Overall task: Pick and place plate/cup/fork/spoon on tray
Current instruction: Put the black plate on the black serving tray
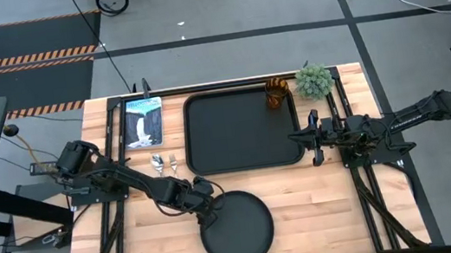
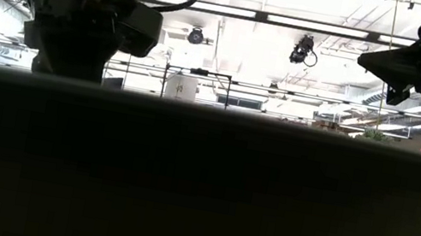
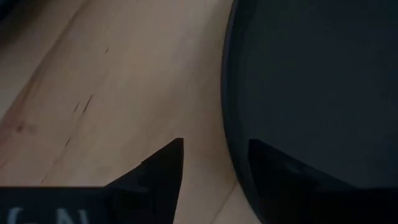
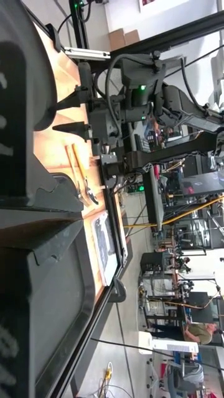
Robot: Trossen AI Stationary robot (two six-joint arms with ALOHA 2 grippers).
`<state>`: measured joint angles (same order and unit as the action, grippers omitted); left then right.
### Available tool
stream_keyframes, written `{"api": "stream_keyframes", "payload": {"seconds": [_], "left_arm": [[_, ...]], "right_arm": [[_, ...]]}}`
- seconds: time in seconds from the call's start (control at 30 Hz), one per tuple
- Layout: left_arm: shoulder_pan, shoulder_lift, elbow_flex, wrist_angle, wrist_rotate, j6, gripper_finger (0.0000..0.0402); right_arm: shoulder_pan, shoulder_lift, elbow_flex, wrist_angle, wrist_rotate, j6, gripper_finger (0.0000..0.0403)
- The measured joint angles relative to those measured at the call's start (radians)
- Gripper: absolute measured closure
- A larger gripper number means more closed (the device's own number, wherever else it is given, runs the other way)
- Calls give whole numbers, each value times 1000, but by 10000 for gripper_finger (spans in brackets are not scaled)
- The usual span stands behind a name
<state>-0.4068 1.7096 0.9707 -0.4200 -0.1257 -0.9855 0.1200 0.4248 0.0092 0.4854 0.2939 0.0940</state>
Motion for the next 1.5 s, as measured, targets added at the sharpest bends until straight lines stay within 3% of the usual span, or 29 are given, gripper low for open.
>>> {"api": "stream_keyframes", "payload": {"seconds": [0.17, 0.67, 1.03, 1.3, 1.5], "left_arm": [[2, 0, 0, 3, 0, 0, 244], [26, 16, 2, 13, 6, -29, 388], [117, 14, 16, 63, 101, 58, 387], [248, 12, 189, 2, 100, 279, 385], [413, 11, 292, -81, 75, 430, 387]], "right_arm": [[0, 0, 0, 0, 0, 0, 369], [0, 0, 0, 0, 0, 0, 369], [0, 0, 0, 0, 0, 0, 369], [0, 0, 0, 0, 0, 0, 369], [0, 0, 0, 0, 0, 0, 369]]}}
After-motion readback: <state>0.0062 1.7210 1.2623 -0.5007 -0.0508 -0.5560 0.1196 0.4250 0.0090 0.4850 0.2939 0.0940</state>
